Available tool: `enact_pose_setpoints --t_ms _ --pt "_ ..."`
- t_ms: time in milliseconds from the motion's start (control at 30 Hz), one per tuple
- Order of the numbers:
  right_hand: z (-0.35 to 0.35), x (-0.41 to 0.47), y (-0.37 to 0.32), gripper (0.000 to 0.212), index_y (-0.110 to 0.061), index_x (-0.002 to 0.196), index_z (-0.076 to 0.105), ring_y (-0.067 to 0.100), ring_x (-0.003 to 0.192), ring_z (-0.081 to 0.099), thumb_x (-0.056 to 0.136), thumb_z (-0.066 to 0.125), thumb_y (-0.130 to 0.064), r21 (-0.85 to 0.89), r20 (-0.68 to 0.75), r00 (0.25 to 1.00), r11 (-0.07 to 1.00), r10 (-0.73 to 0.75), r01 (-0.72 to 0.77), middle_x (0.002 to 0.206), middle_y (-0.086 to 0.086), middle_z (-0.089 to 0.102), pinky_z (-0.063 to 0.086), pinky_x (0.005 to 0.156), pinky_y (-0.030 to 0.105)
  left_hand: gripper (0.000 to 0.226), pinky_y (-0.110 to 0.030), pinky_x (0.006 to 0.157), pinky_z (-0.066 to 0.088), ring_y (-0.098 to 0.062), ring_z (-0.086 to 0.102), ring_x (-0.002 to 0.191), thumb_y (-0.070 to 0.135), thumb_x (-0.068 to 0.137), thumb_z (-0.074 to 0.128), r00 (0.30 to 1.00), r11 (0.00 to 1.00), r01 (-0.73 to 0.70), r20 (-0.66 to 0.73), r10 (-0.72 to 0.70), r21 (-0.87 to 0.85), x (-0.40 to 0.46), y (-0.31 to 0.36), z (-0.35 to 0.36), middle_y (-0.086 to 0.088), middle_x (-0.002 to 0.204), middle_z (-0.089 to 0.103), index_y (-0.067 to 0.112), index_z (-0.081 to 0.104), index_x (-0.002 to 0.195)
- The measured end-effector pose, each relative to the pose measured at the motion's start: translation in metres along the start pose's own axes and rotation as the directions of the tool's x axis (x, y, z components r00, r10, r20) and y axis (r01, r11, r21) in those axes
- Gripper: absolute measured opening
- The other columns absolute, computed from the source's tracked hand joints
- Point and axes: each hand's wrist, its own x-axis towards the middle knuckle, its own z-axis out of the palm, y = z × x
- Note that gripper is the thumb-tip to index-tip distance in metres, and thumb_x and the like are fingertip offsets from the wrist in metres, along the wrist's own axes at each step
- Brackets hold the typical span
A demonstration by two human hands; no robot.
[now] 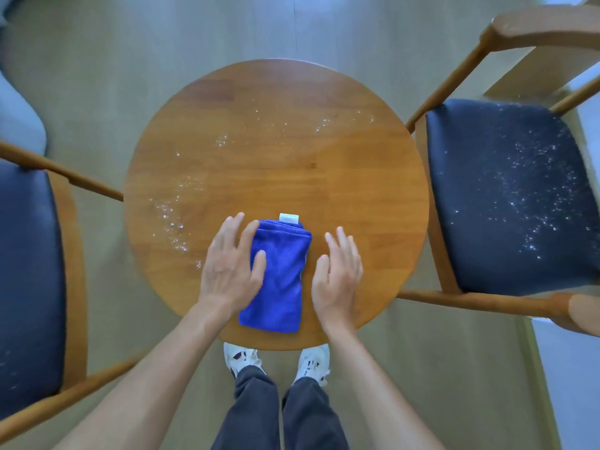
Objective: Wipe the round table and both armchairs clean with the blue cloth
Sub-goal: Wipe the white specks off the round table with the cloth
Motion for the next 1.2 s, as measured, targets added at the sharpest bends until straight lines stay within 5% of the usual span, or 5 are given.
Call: enact_pose_setpoints --t_ms 233,667,933,1067,1200 --pt "0.001 0.037 0.065 0.055 -0.015 0.144 0.042 0.034 0.144 0.024 0.094 0.037 -0.036 -0.549 0.113 0.953 0.781 -0.282 0.297 0.156 0.012 0.029 0.019 0.115 0.055 0.075 -0.062 0.106 0.029 -0.042 0.016 0.144 0.052 0.074 0.06 0.994 0.983 -0.091 0.08 0.079 0.158 -0.022 0.025 0.062 -0.016 0.156 0.022 0.025 0.044 0.143" --pt "0.004 0.039 0.07 0.05 -0.012 0.14 0.049 0.032 0.141 0.03 0.094 0.033 -0.025 -0.495 -0.002 0.939 0.816 -0.344 0.298 0.152 0.011 0.036 0.021 0.113 0.053 0.063 -0.057 0.105 0.036 -0.04 0.031 0.139 0.027 0.071 0.058 0.977 0.974 -0.202 -0.042 0.207 0.102 -0.01 0.025 0.067 -0.017 0.15 0.035 0.028 0.055 0.134" --pt "0.005 0.038 0.065 0.052 -0.012 0.142 0.044 0.031 0.144 0.024 0.095 0.029 -0.027 -0.495 0.008 0.957 0.83 -0.291 0.257 0.154 0.01 0.032 0.018 0.115 0.054 0.058 -0.053 0.111 0.03 -0.044 0.028 0.137 0.021 0.078 0.055 0.911 0.95 0.304 -0.311 -0.27 0.065 0.03 -0.134 -0.014 -0.021 0.15 0.031 0.016 0.054 0.135" --pt "0.007 0.037 0.064 0.053 -0.012 0.143 0.043 0.032 0.144 0.024 0.094 0.029 -0.027 -0.507 0.007 0.958 0.825 -0.286 0.25 0.154 0.011 0.032 0.016 0.115 0.054 0.058 -0.054 0.111 0.029 -0.044 0.026 0.138 0.025 0.08 0.051 0.881 0.926 0.366 -0.352 -0.315 0.088 0.029 -0.115 -0.002 -0.02 0.151 0.03 0.015 0.051 0.137" --pt "0.01 0.038 0.066 0.053 -0.012 0.142 0.043 0.032 0.143 0.025 0.094 0.028 -0.027 -0.518 0.002 0.954 0.816 -0.299 0.257 0.154 0.011 0.032 0.017 0.115 0.054 0.063 -0.058 0.108 0.031 -0.044 0.025 0.14 0.03 0.076 0.057 0.941 0.98 0.179 -0.305 -0.144 0.087 0.019 -0.034 0.037 -0.02 0.151 0.032 0.02 0.052 0.137"
